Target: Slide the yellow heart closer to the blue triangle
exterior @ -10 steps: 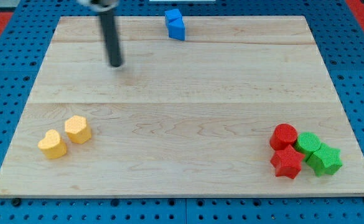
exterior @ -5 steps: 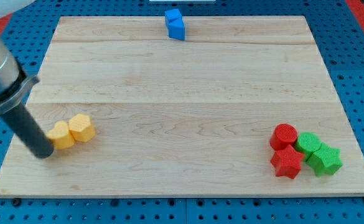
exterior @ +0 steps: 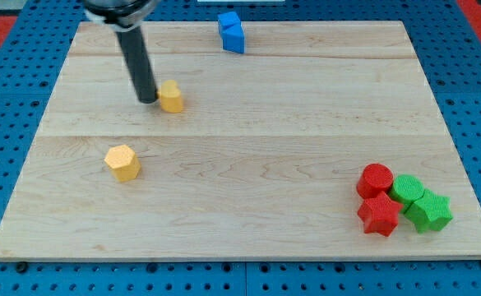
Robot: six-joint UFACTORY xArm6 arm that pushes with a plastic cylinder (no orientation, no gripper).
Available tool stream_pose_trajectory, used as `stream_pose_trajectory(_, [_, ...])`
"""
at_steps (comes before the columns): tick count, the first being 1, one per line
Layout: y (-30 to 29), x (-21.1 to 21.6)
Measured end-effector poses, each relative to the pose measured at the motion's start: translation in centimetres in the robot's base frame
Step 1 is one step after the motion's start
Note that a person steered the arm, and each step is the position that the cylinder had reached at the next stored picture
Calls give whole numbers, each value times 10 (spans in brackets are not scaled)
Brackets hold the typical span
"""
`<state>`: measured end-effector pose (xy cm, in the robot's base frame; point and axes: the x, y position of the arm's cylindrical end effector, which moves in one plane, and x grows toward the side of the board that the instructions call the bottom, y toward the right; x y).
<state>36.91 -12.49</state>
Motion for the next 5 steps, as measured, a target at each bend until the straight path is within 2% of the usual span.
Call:
stream_pose_trajectory(1, [31, 2])
stream_pose_trajectory(3, [93, 35])
stream_pose_trajectory(4, [122, 35])
stream_pose_trajectory(5, [138, 15])
